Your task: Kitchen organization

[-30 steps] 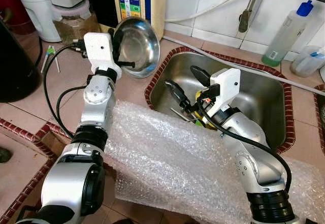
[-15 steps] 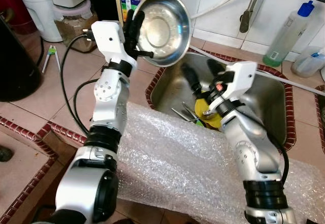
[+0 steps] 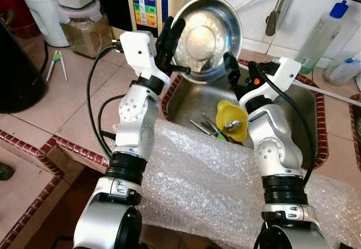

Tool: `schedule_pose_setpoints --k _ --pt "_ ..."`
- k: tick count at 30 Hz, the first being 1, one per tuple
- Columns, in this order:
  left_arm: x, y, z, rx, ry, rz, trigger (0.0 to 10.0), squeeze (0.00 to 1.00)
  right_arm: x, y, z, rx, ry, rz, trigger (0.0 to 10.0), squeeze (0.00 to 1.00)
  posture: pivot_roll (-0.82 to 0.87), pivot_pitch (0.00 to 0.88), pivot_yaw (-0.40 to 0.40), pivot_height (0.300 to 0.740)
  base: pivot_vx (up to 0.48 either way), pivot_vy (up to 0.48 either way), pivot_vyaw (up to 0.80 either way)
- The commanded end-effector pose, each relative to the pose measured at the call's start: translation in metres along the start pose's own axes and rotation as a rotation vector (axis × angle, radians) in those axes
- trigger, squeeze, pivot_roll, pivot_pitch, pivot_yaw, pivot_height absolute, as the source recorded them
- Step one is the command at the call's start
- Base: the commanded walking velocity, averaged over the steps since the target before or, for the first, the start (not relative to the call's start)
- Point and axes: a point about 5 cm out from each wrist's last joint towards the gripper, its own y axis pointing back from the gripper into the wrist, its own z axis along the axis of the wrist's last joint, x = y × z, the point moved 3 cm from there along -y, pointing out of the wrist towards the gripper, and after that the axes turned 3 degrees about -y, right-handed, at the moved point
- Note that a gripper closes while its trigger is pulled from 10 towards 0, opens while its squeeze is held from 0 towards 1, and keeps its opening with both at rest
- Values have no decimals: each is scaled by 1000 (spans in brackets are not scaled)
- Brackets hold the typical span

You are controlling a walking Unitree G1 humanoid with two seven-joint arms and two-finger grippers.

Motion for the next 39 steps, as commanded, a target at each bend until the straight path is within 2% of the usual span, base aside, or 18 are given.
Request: schedule_pose_setpoints --k 1,2,6,13,19,26,29,32,34,39 --pt "-7 -1 5 -18 15 -21 0 0 0 -4 4 -19 -31 2 4314 0 -13 120 -18 740 0 0 0" --pt "-11 2 3 -10 25 -28 0 0 -1 -6 3 -25 -60 1 0 0 -13 122 -18 740 0 0 0" --pt "-13 4 2 -1 32 -36 0 0 -1 -9 5 -32 -57 0 0 0 -13 124 -15 740 0 0 0" --pt "-12 5 1 11 37 -30 0 0 -17 -11 4 -43 -199 -75 0 0 -12 127 -17 740 0 0 0" --pt "-11 6 0 20 42 -24 0 0 -16 -10 1 -31 -252 -50 0 0 -12 127 -16 740 0 0 0" --pt "-12 6 0 24 46 -28 0 0 -10 -4 -6 0 -302 16 0 0 -12 125 -15 740 0 0 0" --pt "-11 7 -2 30 49 -28 0 0 1 1 -9 30 -342 106 0 0 -14 123 -13 740 0 0 0" --pt "-11 7 -2 33 50 -26 0 0 5 2 -10 39 -346 134 0 0 -14 122 -13 740 0 0 0" --pt "-10 7 -3 37 50 -26 0 0 14 5 -11 62 -347 202 0 0 -11 119 -12 740 0 0 0" --pt "-10 7 -3 41 50 -27 0 0 15 5 -12 67 -331 202 0 0 -10 117 -12 740 0 0 0"
